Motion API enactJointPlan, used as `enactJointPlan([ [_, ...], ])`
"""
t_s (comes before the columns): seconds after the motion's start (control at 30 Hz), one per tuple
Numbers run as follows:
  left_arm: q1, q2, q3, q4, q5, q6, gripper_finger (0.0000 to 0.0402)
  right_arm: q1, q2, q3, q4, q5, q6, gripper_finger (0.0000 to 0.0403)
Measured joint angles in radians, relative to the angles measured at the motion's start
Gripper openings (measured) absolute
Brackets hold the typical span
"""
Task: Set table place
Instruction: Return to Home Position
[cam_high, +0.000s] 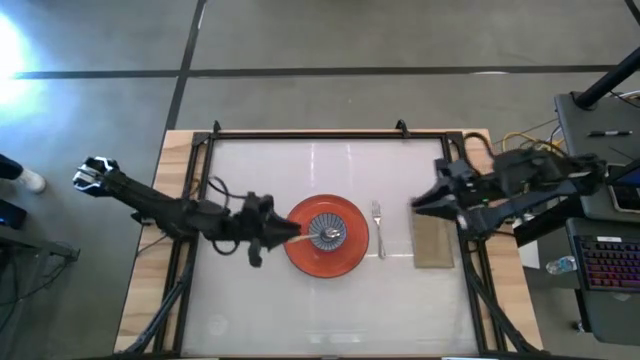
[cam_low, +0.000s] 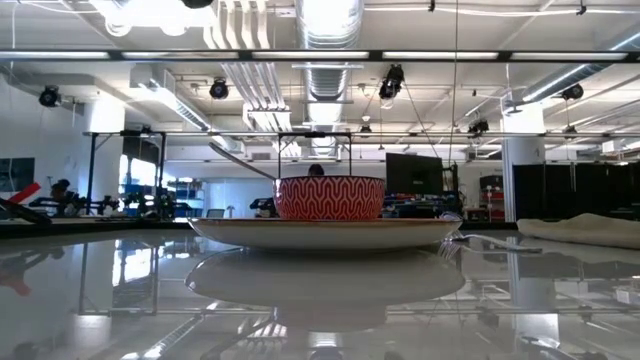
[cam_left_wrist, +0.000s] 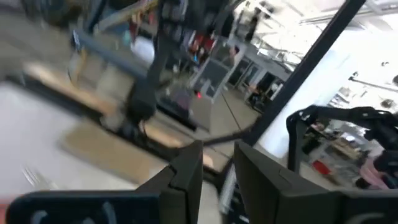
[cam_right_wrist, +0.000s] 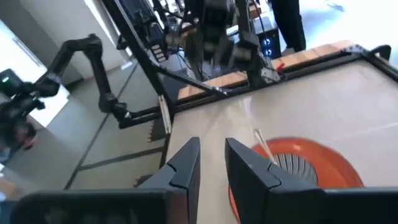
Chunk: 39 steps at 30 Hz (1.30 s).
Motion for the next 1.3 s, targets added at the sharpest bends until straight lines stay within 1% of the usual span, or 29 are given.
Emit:
enactJointPlan([
  [0.1,0.006,-0.066,-0.001,0.001,0.003,0.11,0.0077,0.004,-0.154,-0.129,-0.004,-0.016,0.015,0.0069],
  [0.17,0.005,-0.109,-0.001,0.004,0.01,0.177,0.0077,0.014,-0.259,-0.223,0.037,-0.05,0.017,0.0071],
  [0.27,0.006,-0.152,-0.016,0.007,0.014,0.256,0.0077,0.018,-0.408,-0.345,0.095,-0.06,0.012,0.0075],
  [0.37,0.013,-0.187,-0.065,0.022,0.013,0.291,0.0077,0.017,-0.535,-0.439,0.144,-0.048,-0.042,0.0079],
  [0.47,0.026,-0.215,-0.146,0.097,0.012,0.316,0.0077,0.017,-0.637,-0.52,0.209,-0.048,-0.099,0.008],
  [0.57,0.061,-0.255,-0.274,0.216,0.015,0.322,0.0077,0.017,-0.728,-0.588,0.273,-0.048,-0.131,0.0077],
  [0.67,0.117,-0.293,-0.431,0.435,0.025,0.327,0.0077,0.017,-0.805,-0.655,0.342,-0.063,-0.159,0.0073],
  [0.77,0.17,-0.321,-0.575,0.661,0.08,0.347,0.0077,0.017,-0.877,-0.709,0.383,-0.083,-0.208,0.0073],
  [0.87,0.199,-0.342,-0.673,0.798,0.108,0.348,0.0077,0.017,-0.876,-0.738,0.406,-0.085,-0.239,0.0076],
  [1.0,0.218,-0.378,-0.761,0.819,0.107,0.333,0.0077,0.017,-0.86,-0.767,0.411,-0.102,-0.271,0.0079],
  [1.2,0.266,-0.425,-0.77,0.691,0.094,0.289,0.0077,0.017,-0.879,-0.829,0.4,-0.101,-0.268,0.0073],
  [1.3,0.299,-0.445,-0.77,0.611,0.09,0.237,0.0077,0.015,-0.88,-0.853,0.395,-0.096,-0.253,0.007],
])
